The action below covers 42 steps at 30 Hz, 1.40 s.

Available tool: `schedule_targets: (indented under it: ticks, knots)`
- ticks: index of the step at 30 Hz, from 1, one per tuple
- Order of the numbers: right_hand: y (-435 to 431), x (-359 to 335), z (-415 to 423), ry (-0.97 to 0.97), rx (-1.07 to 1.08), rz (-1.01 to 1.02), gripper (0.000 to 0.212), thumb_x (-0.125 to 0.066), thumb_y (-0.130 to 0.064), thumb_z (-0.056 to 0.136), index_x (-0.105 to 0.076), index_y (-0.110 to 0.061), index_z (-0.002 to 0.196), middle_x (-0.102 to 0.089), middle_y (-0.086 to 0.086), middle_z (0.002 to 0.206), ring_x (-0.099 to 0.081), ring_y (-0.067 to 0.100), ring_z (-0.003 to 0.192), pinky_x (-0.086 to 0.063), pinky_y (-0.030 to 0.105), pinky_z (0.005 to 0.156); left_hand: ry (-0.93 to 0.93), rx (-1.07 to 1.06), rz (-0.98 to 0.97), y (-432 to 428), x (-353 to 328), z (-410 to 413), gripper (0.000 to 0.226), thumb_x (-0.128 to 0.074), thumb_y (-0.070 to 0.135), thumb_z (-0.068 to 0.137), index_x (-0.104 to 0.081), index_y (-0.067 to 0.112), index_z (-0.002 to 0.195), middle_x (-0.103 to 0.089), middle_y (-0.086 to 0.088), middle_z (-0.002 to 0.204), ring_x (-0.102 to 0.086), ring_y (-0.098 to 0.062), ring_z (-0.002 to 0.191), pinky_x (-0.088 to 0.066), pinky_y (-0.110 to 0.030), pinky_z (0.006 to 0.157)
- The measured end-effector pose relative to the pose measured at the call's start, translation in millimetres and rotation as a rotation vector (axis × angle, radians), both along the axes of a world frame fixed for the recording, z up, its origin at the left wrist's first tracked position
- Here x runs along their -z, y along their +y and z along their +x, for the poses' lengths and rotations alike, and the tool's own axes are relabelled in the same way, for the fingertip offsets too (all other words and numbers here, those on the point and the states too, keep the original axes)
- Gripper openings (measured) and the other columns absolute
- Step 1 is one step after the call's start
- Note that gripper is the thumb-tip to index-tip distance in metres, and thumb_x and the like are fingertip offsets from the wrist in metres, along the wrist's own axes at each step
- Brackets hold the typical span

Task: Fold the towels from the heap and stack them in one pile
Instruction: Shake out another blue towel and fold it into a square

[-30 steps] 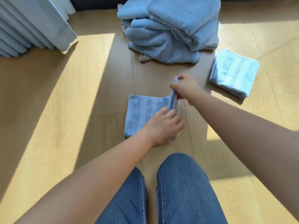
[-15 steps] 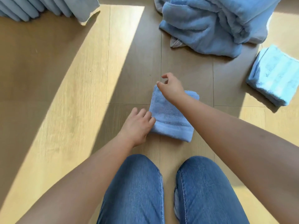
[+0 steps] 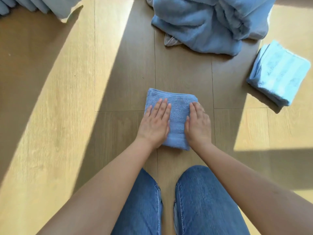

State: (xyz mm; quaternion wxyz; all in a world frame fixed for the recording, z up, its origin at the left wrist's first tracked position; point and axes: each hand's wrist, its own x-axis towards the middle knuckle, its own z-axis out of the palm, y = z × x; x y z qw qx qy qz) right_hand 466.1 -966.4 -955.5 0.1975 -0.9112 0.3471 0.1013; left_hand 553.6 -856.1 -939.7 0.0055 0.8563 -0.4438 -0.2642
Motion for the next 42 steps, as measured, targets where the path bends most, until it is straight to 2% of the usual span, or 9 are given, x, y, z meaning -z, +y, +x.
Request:
schedule_targets:
  ticks: [2, 4, 7, 23, 26, 29, 32, 37, 42]
  knots:
    - [5, 12, 4, 0.004, -0.129, -0.029, 0.053, -0.032, -0.021, 0.083, -0.052, 0.007, 0.124, -0.054, 0.023, 0.129, -0.054, 0.035, 0.119, -0.046, 0.048, 0.094, 0.017, -0.048, -0.015, -13, 12, -6, 0.057, -0.016, 0.030, 0.100, 0.009, 0.010, 0.147, 0.014, -0.005, 0.157, 0.012, -0.017, 0.145, 0.009, -0.033, 0.117]
    - [10, 21, 7, 0.076, -0.200, -0.016, 0.066, -0.014, -0.034, 0.086, -0.029, -0.002, 0.142, -0.027, 0.015, 0.151, -0.026, 0.026, 0.141, -0.021, 0.042, 0.114, 0.017, -0.091, 0.015, -14, 27, -6, 0.059, -0.018, 0.032, 0.100, 0.009, 0.009, 0.147, 0.015, -0.006, 0.156, 0.013, -0.017, 0.145, 0.010, -0.033, 0.116]
    - [11, 31, 1, 0.123, -0.144, 0.009, 0.078, 0.003, -0.046, 0.080, -0.007, -0.010, 0.148, -0.002, 0.007, 0.157, -0.001, 0.019, 0.146, 0.002, 0.039, 0.116, 0.008, -0.160, 0.073, 3, 43, 7, 0.061, -0.017, 0.037, 0.100, 0.012, 0.010, 0.146, 0.016, -0.006, 0.156, 0.014, -0.018, 0.145, 0.008, -0.037, 0.117]
    - [-1, 46, 1, 0.097, -0.075, 0.055, 0.078, -0.011, -0.053, 0.080, -0.007, -0.012, 0.147, -0.002, 0.016, 0.156, -0.001, 0.029, 0.145, 0.000, 0.042, 0.116, 0.033, -0.178, 0.025, 14, 60, 14, 0.068, 0.013, 0.050, 0.073, 0.028, 0.017, 0.131, 0.033, 0.005, 0.139, 0.020, -0.015, 0.141, 0.008, -0.038, 0.116]
    - [-4, 38, 1, 0.131, -0.102, 0.088, 0.081, -0.006, -0.055, 0.078, -0.001, -0.014, 0.147, 0.005, 0.014, 0.156, 0.005, 0.028, 0.145, 0.001, 0.040, 0.116, 0.021, -0.160, 0.089, 10, 53, 14, 0.065, 0.003, 0.051, 0.086, 0.026, 0.014, 0.135, 0.026, 0.002, 0.150, 0.016, -0.020, 0.144, 0.004, -0.040, 0.117]
    - [-6, 21, 0, 0.124, -0.033, 0.149, 0.072, -0.028, -0.047, 0.091, 0.001, -0.015, 0.148, 0.009, 0.014, 0.156, 0.005, 0.027, 0.145, -0.009, 0.037, 0.116, 0.048, -0.185, 0.133, 9, 38, 17, 0.065, -0.020, 0.041, 0.098, 0.018, 0.014, 0.144, 0.020, -0.001, 0.155, 0.014, -0.019, 0.145, -0.005, -0.039, 0.118]
    - [-2, 3, -12, 0.132, 0.118, 0.207, 0.072, -0.042, -0.033, 0.094, 0.004, -0.017, 0.148, 0.005, 0.016, 0.156, -0.009, 0.030, 0.143, -0.020, 0.037, 0.112, 0.150, -0.380, 0.087, 17, 16, 11, 0.066, -0.032, 0.033, 0.098, 0.007, 0.013, 0.148, 0.007, -0.006, 0.157, -0.004, -0.021, 0.145, -0.019, -0.035, 0.114]
    - [18, -11, -36, 0.110, 0.245, 0.441, 0.072, -0.044, -0.024, 0.094, 0.003, -0.020, 0.148, -0.025, 0.014, 0.143, -0.043, 0.030, 0.119, -0.038, 0.036, 0.095, 0.451, -0.761, -0.088, 34, 3, -14, 0.075, -0.049, 0.011, 0.089, -0.004, 0.011, 0.148, -0.021, -0.009, 0.152, -0.022, -0.024, 0.139, -0.019, -0.032, 0.113]
    - [29, -17, -47, 0.044, 0.336, 0.549, 0.072, -0.047, -0.015, 0.091, -0.004, -0.023, 0.148, -0.040, 0.015, 0.136, -0.040, 0.031, 0.123, -0.032, 0.034, 0.101, 0.633, -1.095, -0.157, 42, -2, -18, 0.073, -0.055, 0.003, 0.085, -0.017, 0.013, 0.146, -0.044, -0.006, 0.133, -0.047, -0.025, 0.118, -0.037, -0.032, 0.099]
